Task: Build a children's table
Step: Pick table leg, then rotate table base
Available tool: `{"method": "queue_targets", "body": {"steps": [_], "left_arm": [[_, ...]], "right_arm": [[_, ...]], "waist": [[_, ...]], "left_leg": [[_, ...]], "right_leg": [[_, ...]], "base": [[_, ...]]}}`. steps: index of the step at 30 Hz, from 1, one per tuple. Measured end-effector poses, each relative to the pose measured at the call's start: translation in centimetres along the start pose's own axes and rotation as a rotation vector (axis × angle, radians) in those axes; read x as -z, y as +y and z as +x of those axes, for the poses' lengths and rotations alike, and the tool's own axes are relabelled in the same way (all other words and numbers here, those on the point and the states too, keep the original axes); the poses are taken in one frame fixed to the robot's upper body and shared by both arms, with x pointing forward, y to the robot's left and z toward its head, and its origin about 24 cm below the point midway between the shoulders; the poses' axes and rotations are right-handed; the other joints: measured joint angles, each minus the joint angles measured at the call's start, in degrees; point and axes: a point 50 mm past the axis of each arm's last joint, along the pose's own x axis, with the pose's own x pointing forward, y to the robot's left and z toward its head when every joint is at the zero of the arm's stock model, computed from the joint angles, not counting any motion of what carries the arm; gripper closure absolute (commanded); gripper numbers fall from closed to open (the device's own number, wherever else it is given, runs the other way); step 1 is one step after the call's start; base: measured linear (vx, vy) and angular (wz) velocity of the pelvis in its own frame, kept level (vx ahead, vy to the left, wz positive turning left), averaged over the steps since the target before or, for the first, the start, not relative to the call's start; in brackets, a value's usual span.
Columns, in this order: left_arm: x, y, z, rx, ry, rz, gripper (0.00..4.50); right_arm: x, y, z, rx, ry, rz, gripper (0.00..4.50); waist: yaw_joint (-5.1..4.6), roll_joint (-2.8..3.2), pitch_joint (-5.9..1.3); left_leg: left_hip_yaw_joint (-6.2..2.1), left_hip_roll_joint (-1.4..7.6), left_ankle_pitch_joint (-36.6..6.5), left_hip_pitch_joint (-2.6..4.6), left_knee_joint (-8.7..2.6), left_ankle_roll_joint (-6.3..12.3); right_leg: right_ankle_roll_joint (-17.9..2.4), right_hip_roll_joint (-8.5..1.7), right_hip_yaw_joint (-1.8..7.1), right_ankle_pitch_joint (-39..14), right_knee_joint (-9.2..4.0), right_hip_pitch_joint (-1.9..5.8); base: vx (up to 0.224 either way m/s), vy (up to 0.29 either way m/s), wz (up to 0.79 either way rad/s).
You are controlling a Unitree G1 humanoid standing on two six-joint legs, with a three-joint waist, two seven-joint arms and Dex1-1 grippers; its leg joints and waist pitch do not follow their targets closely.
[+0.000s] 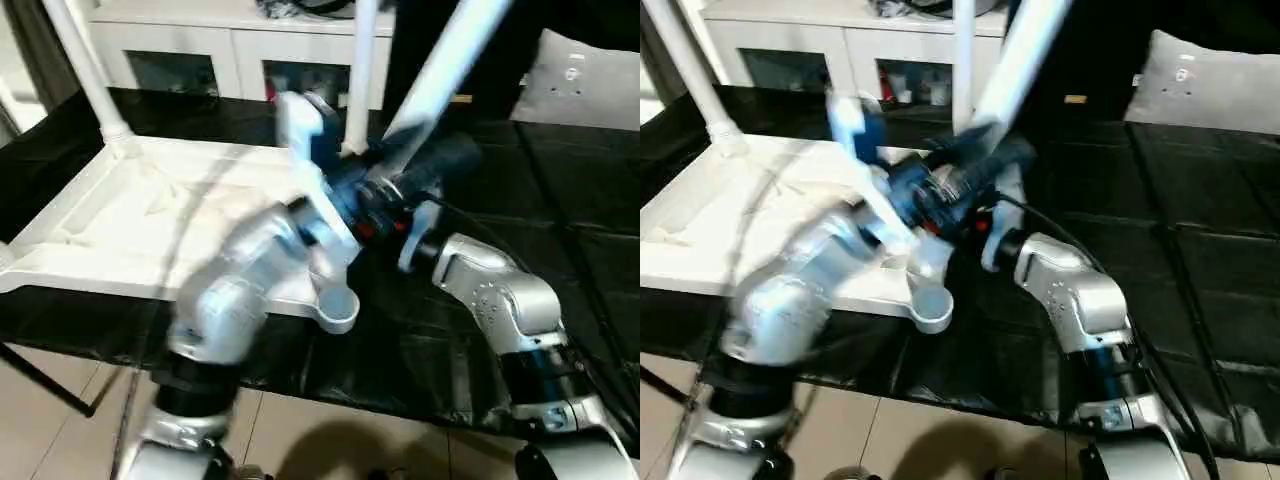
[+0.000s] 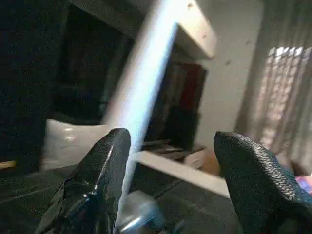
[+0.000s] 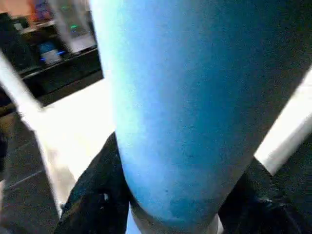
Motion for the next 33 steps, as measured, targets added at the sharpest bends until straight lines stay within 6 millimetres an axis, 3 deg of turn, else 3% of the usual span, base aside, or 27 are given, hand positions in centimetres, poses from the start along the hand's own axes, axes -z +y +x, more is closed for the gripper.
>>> {"method": "queue_targets", "body": {"steps": [3, 7, 11, 17, 27, 28, 33], "left_arm": [[0.2, 1.5, -2.2, -0.037, 0.128, 0.106, 1.34], [2.0, 3.4, -5.1, -0.073, 0.332, 0.185, 1.34], [3.9, 4.3, -7.1, 0.023, 0.537, 0.223, 1.34], [6.3, 6.1, -10.3, 0.154, 0.787, 0.19, 1.81], [7.2, 8.7, -11.1, 0.227, 0.96, 0.286, 2.56], [7.4, 8.8, -11.2, 0.234, 0.972, 0.287, 2.81], [7.7, 9.0, -11.3, 0.285, 0.998, 0.272, 2.95]], "right_arm": [[0.0, -0.5, -1.1, 0.056, -0.009, -0.025, 2.6], [0.4, -1.4, -2.5, 0.143, -0.006, -0.035, 2.6], [1.2, -1.1, -3.3, 0.159, 0.005, -0.042, 2.6], [2.1, -1.0, -4.2, 0.173, 0.03, -0.047, 2.6], [2.6, -0.7, -4.6, 0.193, 0.052, -0.096, 2.6], [2.7, -0.6, -4.6, 0.193, 0.054, -0.101, 2.6], [2.4, -0.6, -4.9, 0.182, 0.05, -0.127, 2.6]], "waist": [[0.03, 0.0, -0.01], [0.17, -0.01, 0.0], [0.31, -0.01, -0.01], [0.25, 0.0, -0.01], [0.29, 0.04, -0.03], [0.28, 0.04, -0.03], [0.21, 0.04, -0.03]], "left_leg": [[0.0, -0.01, 0.0, 0.02, 0.0, -0.01], [0.0, -0.02, 0.0, 0.01, 0.0, -0.02], [0.01, -0.02, 0.0, 0.07, -0.06, -0.04], [0.06, -0.03, 0.0, 0.17, -0.09, -0.1], [0.07, -0.05, 0.0, 0.24, -0.16, -0.12], [0.07, -0.05, 0.0, 0.22, -0.16, -0.12], [0.08, -0.04, 0.0, 0.27, -0.28, -0.13]], "right_leg": [[0.0, -0.01, 0.01, 0.0, -0.02, 0.02], [0.0, -0.02, 0.04, 0.0, -0.03, 0.02], [0.1, -0.01, 0.05, 0.0, -0.02, 0.03], [0.1, -0.02, 0.11, 0.0, -0.03, 0.07], [0.1, -0.04, 0.12, 0.0, -0.04, 0.14], [0.1, -0.04, 0.12, 0.0, -0.05, 0.13], [0.0, -0.04, 0.12, 0.0, -0.04, 0.13]], "base": [[0.0, 0.0, 0.0], [0.0, 0.0, 0.0], [0.0, 0.0, 0.0], [0.0, 0.0, 0.0], [0.0, 0.0, 0.0], [0.0, 0.0, 0.0], [0.0, 0.0, 0.0]]}}
